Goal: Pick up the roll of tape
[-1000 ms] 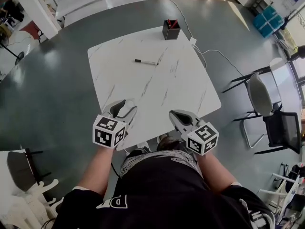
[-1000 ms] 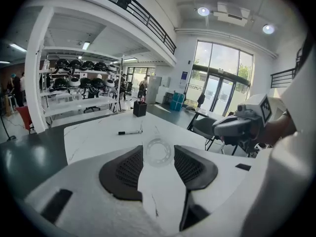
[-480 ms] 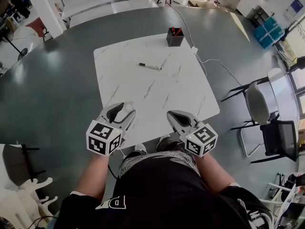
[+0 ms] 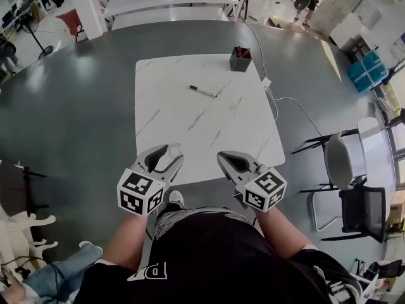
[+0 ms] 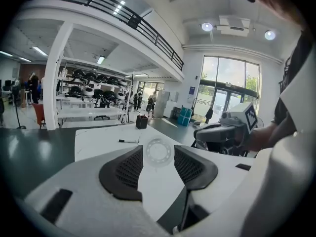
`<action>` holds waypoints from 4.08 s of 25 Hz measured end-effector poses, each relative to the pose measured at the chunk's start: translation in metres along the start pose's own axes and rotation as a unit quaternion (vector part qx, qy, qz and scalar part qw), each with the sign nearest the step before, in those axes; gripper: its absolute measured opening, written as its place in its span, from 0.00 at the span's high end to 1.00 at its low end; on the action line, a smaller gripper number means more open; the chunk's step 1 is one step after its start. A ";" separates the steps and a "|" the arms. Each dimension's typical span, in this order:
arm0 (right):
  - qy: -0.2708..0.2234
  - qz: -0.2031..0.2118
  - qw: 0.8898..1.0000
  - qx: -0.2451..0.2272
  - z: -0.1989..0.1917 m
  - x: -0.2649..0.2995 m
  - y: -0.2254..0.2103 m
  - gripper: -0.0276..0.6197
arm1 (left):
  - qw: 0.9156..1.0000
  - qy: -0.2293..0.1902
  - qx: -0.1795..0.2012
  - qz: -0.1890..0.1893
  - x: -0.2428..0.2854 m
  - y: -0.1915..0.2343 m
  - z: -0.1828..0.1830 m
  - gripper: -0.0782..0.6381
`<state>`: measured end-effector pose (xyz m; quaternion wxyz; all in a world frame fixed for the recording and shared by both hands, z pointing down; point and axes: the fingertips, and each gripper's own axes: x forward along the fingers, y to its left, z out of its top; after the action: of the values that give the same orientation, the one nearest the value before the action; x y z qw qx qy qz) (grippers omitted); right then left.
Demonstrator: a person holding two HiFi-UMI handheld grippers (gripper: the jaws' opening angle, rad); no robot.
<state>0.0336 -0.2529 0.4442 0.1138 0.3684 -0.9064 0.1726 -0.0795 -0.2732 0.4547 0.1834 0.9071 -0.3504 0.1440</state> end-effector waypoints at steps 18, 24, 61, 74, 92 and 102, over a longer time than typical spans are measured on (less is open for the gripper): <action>0.009 0.051 0.999 0.000 -0.063 -0.120 0.043 0.95 | 0.999 0.003 -0.009 0.036 -0.031 -0.136 -0.047 0.60; 0.006 0.070 0.998 0.003 -0.079 -0.132 0.064 0.95 | 0.998 0.004 -0.018 0.060 -0.059 -0.159 -0.070 0.60; -0.031 -0.075 0.996 0.023 -0.079 -0.078 0.192 0.95 | 0.997 0.014 0.060 -0.044 -0.173 -0.081 -0.081 0.60; -0.027 -0.085 0.996 0.028 -0.086 -0.071 0.216 0.95 | 0.996 0.015 0.067 -0.058 -0.189 -0.077 -0.085 0.60; -0.020 -0.081 0.996 0.017 -0.084 -0.064 0.220 0.95 | 0.997 0.006 0.058 -0.050 -0.196 -0.067 -0.086 0.60; -0.015 -0.079 0.997 0.015 -0.083 -0.065 0.221 0.95 | 0.997 0.006 0.058 -0.049 -0.196 -0.067 -0.086 0.60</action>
<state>-0.0702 -0.0315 0.4483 0.1078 0.4430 -0.8735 0.1708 -0.1844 -0.0759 0.4392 0.1397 0.9314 -0.2952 0.1606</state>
